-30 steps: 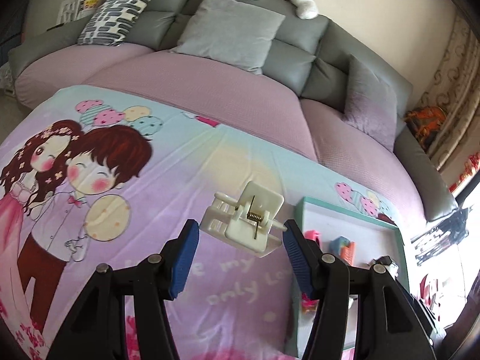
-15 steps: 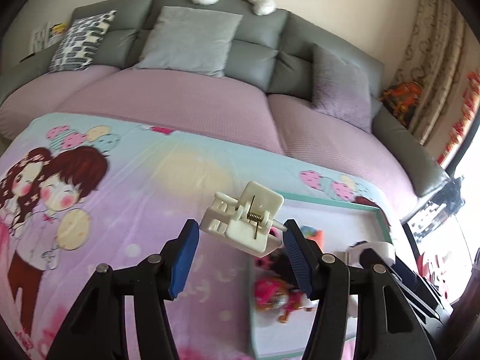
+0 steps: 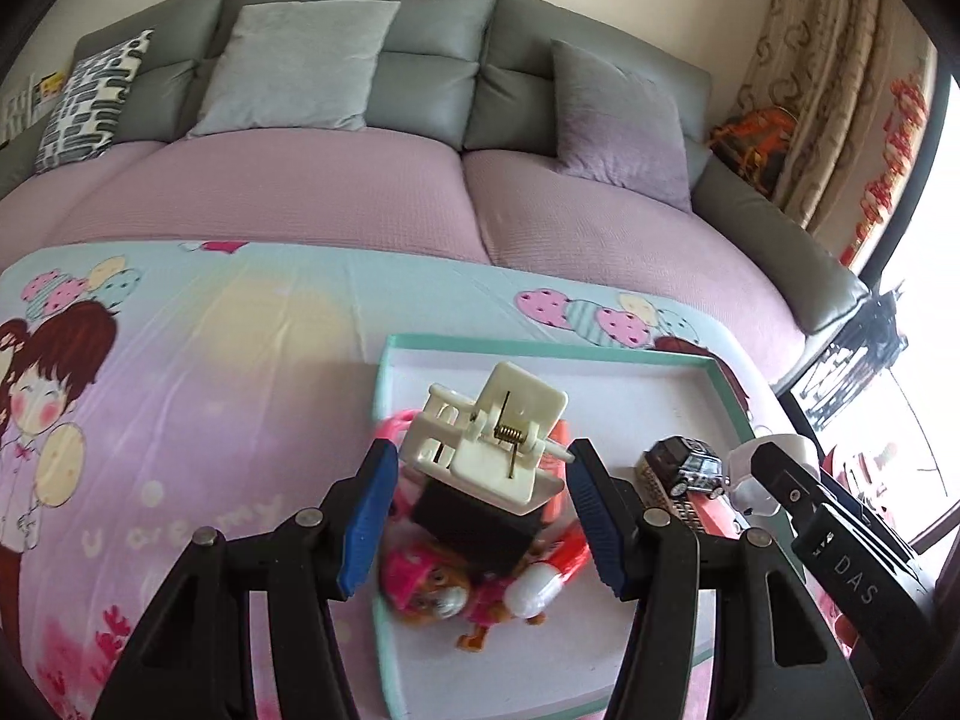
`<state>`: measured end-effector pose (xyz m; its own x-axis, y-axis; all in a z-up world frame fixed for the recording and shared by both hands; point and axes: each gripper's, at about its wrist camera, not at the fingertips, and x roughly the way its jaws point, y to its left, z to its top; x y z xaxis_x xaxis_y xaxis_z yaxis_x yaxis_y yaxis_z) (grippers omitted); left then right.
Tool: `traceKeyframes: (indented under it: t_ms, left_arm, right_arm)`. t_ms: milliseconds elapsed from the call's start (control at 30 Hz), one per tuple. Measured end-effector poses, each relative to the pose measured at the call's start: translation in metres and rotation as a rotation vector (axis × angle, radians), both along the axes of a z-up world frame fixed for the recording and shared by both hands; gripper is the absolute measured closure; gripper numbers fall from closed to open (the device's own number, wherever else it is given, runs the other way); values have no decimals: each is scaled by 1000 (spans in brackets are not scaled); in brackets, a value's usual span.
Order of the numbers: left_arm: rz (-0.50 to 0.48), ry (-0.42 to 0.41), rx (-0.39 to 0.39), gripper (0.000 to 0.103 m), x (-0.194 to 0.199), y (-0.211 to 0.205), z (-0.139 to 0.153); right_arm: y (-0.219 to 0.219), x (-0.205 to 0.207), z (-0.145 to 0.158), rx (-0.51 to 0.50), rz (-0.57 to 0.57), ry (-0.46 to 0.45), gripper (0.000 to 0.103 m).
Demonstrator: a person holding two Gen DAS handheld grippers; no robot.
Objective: Organize rigid objects
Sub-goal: 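Carry the smartwatch and clip over the tray with both tools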
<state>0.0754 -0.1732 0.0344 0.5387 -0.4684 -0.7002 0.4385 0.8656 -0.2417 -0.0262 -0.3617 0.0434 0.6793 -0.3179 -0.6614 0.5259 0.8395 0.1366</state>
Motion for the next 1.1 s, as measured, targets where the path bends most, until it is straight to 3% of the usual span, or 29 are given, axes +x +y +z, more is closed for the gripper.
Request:
traceKeyframes:
  t_ms: [300, 1100]
  left_arm:
    - [-56, 2, 40, 43, -1, -29, -11]
    - [-68, 21, 43, 43, 2, -30, -15]
  right_arm:
    - [-1, 6, -9, 6, 11, 14, 45]
    - [3, 17, -21, -3, 32, 44, 43]
